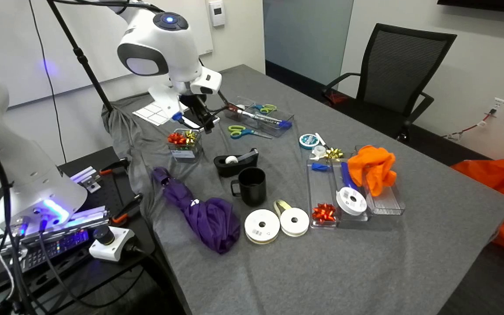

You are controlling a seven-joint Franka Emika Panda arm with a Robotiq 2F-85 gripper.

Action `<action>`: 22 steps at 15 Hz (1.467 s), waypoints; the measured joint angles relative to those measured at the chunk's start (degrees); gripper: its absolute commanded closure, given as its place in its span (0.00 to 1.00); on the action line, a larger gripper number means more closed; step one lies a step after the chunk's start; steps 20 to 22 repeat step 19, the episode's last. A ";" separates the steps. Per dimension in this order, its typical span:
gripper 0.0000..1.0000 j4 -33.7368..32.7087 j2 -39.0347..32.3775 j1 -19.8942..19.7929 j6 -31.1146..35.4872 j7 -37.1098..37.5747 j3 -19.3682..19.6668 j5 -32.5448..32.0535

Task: Pick up one gold gift bow from the table and put it in the clear storage container with other gift bows

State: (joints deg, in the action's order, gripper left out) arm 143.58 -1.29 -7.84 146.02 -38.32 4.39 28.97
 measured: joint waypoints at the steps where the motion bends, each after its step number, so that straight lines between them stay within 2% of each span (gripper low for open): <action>1: 0.00 0.26 0.11 0.00 1.26 -0.26 0.32 -0.01; 7: 0.00 -2.25 -1.18 -0.09 3.40 3.92 2.23 0.00; 18: 0.00 -17.35 -11.70 -1.79 3.01 21.88 2.79 -1.73; 22: 0.00 -18.13 -12.47 -1.92 2.97 22.27 2.79 -1.79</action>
